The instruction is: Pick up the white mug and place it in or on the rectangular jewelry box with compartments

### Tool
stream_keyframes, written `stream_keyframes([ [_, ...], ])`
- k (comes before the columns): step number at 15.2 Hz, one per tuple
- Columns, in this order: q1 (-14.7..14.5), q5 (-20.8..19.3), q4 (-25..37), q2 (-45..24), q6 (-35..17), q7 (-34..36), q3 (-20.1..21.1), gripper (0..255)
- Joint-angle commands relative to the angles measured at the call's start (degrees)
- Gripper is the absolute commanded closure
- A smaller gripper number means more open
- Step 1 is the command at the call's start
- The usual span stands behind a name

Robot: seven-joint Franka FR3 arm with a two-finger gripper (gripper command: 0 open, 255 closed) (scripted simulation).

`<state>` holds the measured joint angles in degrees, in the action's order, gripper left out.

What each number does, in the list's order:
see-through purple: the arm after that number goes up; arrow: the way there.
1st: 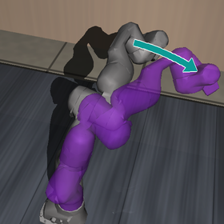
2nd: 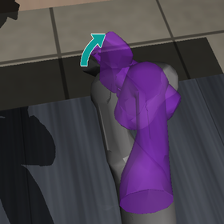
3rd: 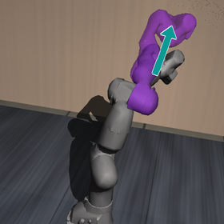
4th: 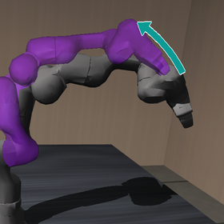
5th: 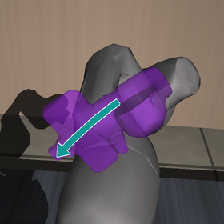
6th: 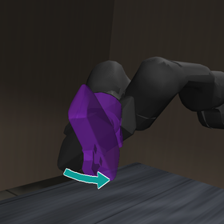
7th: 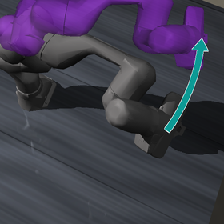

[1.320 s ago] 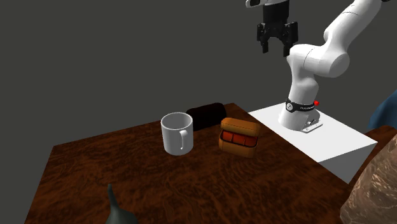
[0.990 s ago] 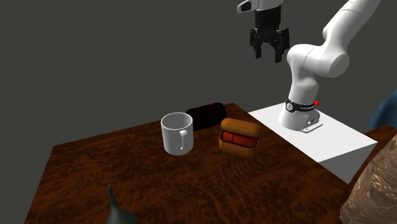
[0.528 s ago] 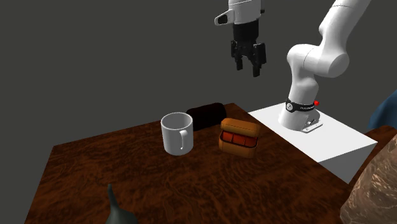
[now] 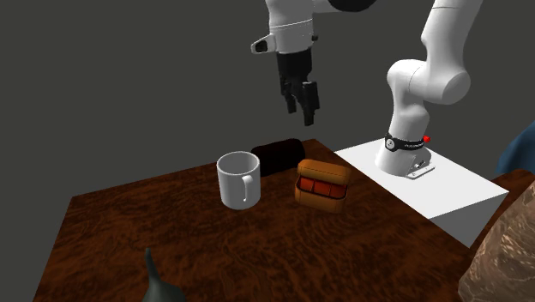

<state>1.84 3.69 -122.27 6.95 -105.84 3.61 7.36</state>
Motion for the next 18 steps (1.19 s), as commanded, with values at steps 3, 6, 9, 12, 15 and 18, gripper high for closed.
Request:
stream_keyframes([
  [3, 0.2, -1.2, 7.3, -9.0, -2.6, 1.9, 0.1, 0],
  [6, 0.1, -2.2, 13.4, -15.4, -3.6, 3.4, 0.0, 0],
  [9, -0.1, -3.1, 20.3, -21.9, -3.9, 4.7, -0.3, 0],
  [12, -0.5, -4.0, 28.1, -28.6, -3.5, 5.9, -0.7, 0],
  [15, -0.6, -4.1, 28.5, -30.2, -4.7, 6.1, -0.8, 0],
  [18, -0.6, -4.2, 26.9, -30.7, -6.9, 6.2, -0.8, 0],
])
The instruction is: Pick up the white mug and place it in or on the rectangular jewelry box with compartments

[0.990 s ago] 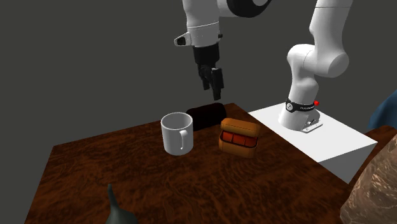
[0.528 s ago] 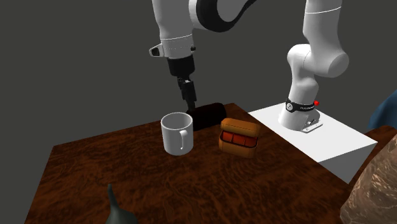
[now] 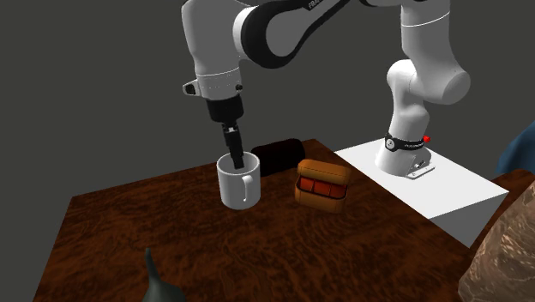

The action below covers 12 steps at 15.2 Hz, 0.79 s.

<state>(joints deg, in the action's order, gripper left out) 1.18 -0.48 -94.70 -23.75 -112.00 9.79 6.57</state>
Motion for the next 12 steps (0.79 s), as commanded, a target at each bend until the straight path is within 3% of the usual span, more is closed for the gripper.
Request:
stream_keyframes([
  [1, 0.0, 0.0, -1.2, -0.2, -1.4, 0.0, 0.0, 0],
  [10, 0.0, -0.1, -2.0, -0.5, -2.5, 0.0, 0.0, 0],
  [11, 0.0, -0.1, -2.0, -0.5, -2.5, 0.0, 0.0, 255],
  [12, 0.0, -0.1, -2.0, -0.5, -2.5, 0.0, 0.0, 255],
])
